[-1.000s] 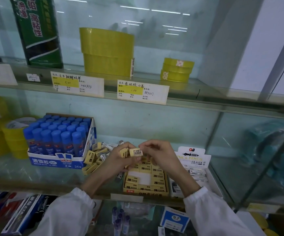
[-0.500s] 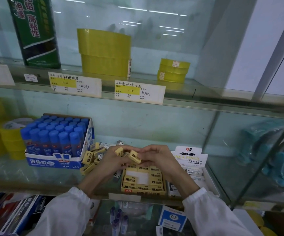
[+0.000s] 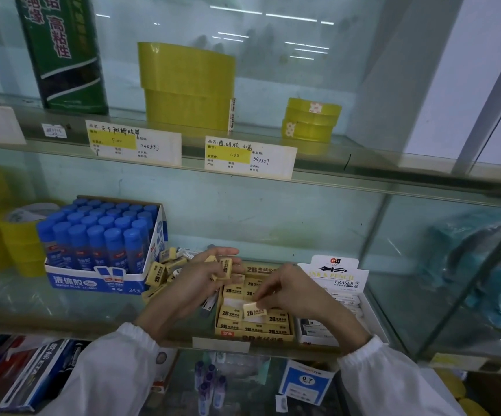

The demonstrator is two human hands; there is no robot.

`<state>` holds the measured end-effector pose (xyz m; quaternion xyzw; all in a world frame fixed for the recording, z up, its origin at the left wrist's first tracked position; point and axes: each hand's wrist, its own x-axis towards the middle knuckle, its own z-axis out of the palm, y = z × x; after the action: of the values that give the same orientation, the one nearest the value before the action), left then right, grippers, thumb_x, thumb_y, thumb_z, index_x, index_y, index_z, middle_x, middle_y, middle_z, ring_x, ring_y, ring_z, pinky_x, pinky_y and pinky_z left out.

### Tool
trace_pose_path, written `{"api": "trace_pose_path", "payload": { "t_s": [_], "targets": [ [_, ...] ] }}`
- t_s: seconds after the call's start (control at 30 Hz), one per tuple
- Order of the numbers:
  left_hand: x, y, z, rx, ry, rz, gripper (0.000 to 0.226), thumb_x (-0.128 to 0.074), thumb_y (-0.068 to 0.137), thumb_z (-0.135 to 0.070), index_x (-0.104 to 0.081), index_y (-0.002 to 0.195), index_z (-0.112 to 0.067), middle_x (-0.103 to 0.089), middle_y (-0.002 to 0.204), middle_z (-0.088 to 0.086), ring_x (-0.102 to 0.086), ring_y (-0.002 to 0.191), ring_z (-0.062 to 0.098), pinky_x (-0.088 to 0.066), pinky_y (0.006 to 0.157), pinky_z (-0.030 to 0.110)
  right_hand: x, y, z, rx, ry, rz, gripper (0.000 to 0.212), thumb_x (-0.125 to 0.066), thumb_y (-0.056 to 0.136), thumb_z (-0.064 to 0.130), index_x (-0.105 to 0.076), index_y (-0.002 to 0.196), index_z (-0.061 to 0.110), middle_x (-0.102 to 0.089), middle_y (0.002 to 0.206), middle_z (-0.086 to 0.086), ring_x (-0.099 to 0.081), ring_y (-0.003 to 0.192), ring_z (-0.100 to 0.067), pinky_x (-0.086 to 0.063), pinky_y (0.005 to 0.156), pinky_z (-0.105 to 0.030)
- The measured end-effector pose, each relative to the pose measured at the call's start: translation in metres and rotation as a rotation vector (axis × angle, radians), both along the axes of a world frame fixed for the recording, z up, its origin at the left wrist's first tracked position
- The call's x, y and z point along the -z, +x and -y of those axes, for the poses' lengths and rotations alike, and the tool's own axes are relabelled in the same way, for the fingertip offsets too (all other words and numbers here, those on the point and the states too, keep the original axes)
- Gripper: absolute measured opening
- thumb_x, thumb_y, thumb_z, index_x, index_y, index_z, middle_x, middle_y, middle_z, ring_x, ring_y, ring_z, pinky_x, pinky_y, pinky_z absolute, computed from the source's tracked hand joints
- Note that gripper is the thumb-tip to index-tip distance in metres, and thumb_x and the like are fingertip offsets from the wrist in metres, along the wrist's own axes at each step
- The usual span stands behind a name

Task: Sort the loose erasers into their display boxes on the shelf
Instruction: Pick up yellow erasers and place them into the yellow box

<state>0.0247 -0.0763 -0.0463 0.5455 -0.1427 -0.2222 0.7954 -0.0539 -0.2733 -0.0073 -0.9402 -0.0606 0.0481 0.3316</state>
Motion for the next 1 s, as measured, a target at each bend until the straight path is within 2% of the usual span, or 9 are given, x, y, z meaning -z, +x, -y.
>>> {"api": "trace_pose_path", "payload": {
  "t_s": [0.1, 0.2, 0.3, 0.4, 0.5, 0.67, 0.73, 0.83, 1.0],
  "targets": [
    [0.001, -0.001, 0.0, 0.02, -0.029, -0.022, 0.039, -0.048, 0.092, 0.017, -0.057, 0.128, 0.003, -0.064, 0.126, 0.027, -0.067, 0.118, 0.035, -0.049, 0.106, 0.049, 0.0, 0.001, -0.003, 0.026, 0.012, 0.003, 0.011, -0.078, 0.08, 0.012, -0.08, 0.091, 0.013, -0.076, 0.082, 0.003, -0.066, 0.073, -0.002, -0.051, 0.067, -0.014],
    [0.0, -0.003, -0.001, 0.029, -0.043, -0.046, 0.04, -0.053, 0.093, 0.015, -0.055, 0.13, 0.001, -0.068, 0.123, 0.026, -0.066, 0.119, 0.035, -0.045, 0.11, 0.049, -0.001, 0.003, -0.003, 0.035, 0.025, -0.009, 0.01, -0.079, 0.079, 0.011, -0.08, 0.089, 0.012, -0.071, 0.071, 0.012, -0.063, 0.064, 0.004, -0.046, 0.063, -0.01],
    [-0.002, -0.005, -0.001, 0.015, -0.045, -0.046, 0.038, -0.055, 0.092, 0.014, -0.055, 0.129, 0.001, -0.068, 0.123, 0.027, -0.067, 0.118, 0.035, -0.048, 0.107, 0.052, 0.001, 0.002, -0.005, 0.035, -0.022, 0.009, 0.011, -0.077, 0.081, 0.013, -0.08, 0.091, 0.012, -0.072, 0.076, 0.008, -0.061, 0.065, 0.003, -0.042, 0.059, -0.006],
    [-0.005, -0.007, 0.0, 0.007, -0.03, -0.019, 0.035, -0.053, 0.094, 0.013, -0.056, 0.126, 0.002, -0.066, 0.124, 0.028, -0.068, 0.116, 0.036, -0.055, 0.094, 0.059, 0.006, 0.001, -0.005, 0.074, -0.014, 0.012, 0.011, -0.076, 0.082, 0.016, -0.08, 0.092, 0.014, -0.077, 0.087, -0.001, -0.066, 0.079, -0.011, -0.05, 0.066, -0.017],
    [-0.005, -0.006, 0.0, -0.001, -0.027, -0.016, 0.036, -0.044, 0.095, 0.017, -0.055, 0.127, 0.003, -0.065, 0.124, 0.03, -0.068, 0.114, 0.039, -0.056, 0.09, 0.06, 0.007, 0.0, -0.004, 0.032, -0.029, 0.041, 0.011, -0.076, 0.082, 0.016, -0.08, 0.093, 0.013, -0.077, 0.09, -0.001, -0.062, 0.074, -0.003, -0.047, 0.064, -0.011],
    [-0.003, -0.003, 0.002, -0.01, -0.041, -0.032, 0.047, -0.035, 0.089, 0.025, -0.055, 0.127, 0.005, -0.065, 0.125, 0.03, -0.067, 0.115, 0.038, -0.055, 0.094, 0.058, 0.008, -0.003, -0.001, -0.072, 0.009, 0.009, 0.018, -0.077, 0.081, 0.015, -0.078, 0.099, 0.015, -0.074, 0.093, 0.005, -0.062, 0.079, -0.002, -0.051, 0.072, -0.016],
    [-0.002, -0.004, 0.002, -0.001, -0.035, -0.031, 0.043, -0.042, 0.092, 0.021, -0.055, 0.13, 0.003, -0.065, 0.126, 0.029, -0.067, 0.117, 0.037, -0.053, 0.1, 0.055, 0.009, -0.002, 0.003, -0.095, 0.014, -0.021, 0.023, -0.08, 0.078, 0.016, -0.078, 0.101, 0.017, -0.074, 0.098, 0.004, -0.062, 0.082, -0.004, -0.052, 0.073, -0.019],
    [-0.001, -0.005, 0.001, -0.001, -0.021, -0.032, 0.038, -0.054, 0.095, 0.009, -0.057, 0.131, -0.003, -0.065, 0.126, 0.03, -0.068, 0.115, 0.037, -0.049, 0.106, 0.049, 0.008, -0.001, 0.006, -0.105, 0.053, -0.046, 0.023, -0.081, 0.077, 0.013, -0.078, 0.1, 0.016, -0.076, 0.098, 0.003, -0.066, 0.082, -0.003, -0.052, 0.072, -0.015],
    [-0.001, -0.005, 0.002, -0.006, -0.034, -0.025, 0.039, -0.063, 0.092, 0.004, -0.058, 0.13, -0.004, -0.068, 0.118, 0.032, -0.069, 0.112, 0.04, -0.054, 0.098, 0.045, 0.018, -0.006, 0.004, -0.077, 0.076, 0.056, 0.017, -0.078, 0.079, 0.009, -0.079, 0.096, 0.013, -0.078, 0.098, 0.0, -0.07, 0.091, -0.008, -0.054, 0.08, -0.013]
  ]
}}
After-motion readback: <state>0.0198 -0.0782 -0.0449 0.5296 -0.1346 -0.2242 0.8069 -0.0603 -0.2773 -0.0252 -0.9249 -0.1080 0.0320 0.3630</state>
